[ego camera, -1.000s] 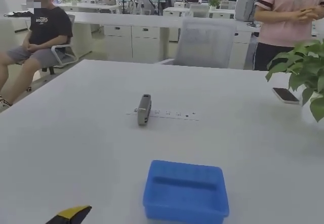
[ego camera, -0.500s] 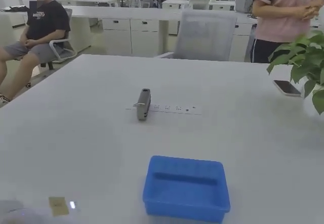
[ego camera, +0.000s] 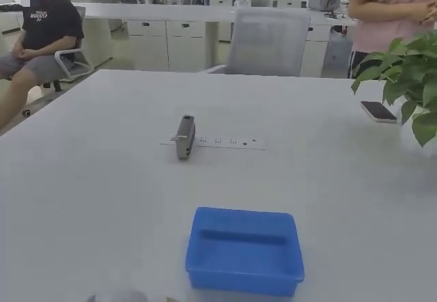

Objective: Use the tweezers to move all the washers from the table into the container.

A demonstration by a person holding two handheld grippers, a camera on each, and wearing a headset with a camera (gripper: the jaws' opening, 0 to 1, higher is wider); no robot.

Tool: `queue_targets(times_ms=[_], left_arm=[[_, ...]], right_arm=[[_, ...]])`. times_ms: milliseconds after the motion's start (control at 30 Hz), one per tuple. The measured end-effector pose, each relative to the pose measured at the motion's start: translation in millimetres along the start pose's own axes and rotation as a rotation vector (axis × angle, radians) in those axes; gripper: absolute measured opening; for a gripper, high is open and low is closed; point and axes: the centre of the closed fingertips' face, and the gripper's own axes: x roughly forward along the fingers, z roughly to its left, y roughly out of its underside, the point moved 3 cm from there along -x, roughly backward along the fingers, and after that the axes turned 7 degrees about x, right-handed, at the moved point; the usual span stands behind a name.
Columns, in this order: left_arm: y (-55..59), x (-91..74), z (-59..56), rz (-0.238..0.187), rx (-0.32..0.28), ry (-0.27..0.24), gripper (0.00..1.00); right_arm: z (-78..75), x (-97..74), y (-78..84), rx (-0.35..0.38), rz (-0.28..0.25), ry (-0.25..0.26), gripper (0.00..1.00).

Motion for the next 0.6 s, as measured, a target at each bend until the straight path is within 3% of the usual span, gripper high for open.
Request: queue_targets(times_ms=[167,400,600], left_arm=[[0.2,4.5,-0.3,0.007,0.012,0.024,0.00],[3.4,9.8,-2.7,0.040,0.083,0.035,0.00],[-7.8,-0.4,-3.8,-0.006,0.143,0.026,0.00]], right_arm=[[-0.1,6.4,0.6,-0.020,0.018,-0.012,0.17],[-1.4,8.8,1.0,-0.025,0.018,-0.025,0.17],[-1.4,8.0,0.7,-0.039,0.005,-0.023,0.15]])
